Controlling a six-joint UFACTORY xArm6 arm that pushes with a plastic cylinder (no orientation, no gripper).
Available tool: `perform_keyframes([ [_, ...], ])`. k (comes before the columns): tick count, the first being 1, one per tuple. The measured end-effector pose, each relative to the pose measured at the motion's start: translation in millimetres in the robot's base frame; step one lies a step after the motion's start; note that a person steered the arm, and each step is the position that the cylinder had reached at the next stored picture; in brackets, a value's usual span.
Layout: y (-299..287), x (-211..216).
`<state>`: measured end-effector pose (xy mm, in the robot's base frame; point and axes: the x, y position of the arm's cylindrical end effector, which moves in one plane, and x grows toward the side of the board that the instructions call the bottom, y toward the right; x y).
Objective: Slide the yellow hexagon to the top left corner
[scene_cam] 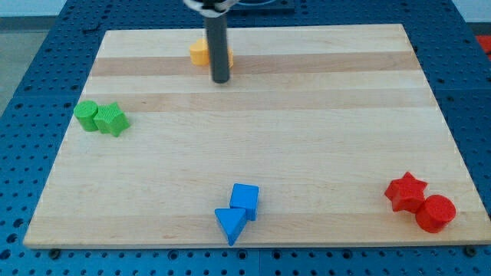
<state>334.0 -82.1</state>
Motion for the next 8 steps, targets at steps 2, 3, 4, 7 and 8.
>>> perform_keyframes([
  [2, -21, -52],
  [3, -12, -45],
  [4, -17, -19],
  [7, 40, -16],
  [8, 41, -32],
])
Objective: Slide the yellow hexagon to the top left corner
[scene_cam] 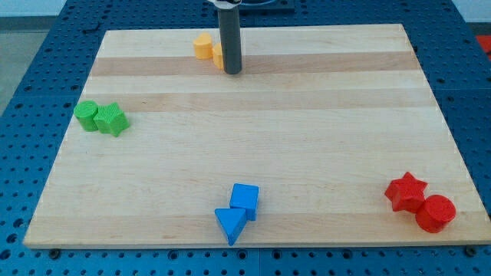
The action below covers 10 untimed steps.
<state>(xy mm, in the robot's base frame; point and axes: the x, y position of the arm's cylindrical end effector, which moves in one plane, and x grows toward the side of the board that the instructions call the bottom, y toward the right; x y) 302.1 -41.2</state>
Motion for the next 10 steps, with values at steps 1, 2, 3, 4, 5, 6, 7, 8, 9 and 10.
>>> perform_keyframes([
  [1, -4, -13],
  [2, 1, -14],
  [3, 3, -35],
  [4, 3, -60],
  [5, 3, -78],
  [6, 11, -80],
  [7, 9, -80],
  [8, -26, -80],
  [9, -60, -80],
  [10, -88, -80],
])
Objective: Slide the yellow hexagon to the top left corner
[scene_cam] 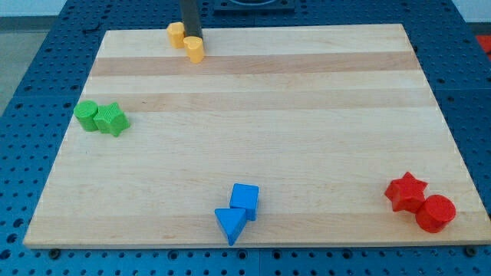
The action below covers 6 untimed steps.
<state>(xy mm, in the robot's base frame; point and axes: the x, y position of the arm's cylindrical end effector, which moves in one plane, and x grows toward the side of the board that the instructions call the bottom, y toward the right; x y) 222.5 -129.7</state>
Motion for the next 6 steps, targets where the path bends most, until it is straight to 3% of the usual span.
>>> perform_keyframes([
  [5, 11, -15],
  [6, -12, -15],
])
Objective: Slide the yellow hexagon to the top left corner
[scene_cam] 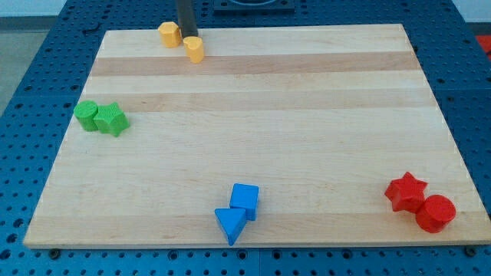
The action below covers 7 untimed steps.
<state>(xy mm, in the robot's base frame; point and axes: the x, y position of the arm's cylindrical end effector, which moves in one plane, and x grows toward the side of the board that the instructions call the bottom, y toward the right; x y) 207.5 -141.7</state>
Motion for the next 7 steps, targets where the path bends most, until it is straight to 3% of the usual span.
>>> perform_keyframes([
  [2, -47, 0],
  [7, -74, -1],
])
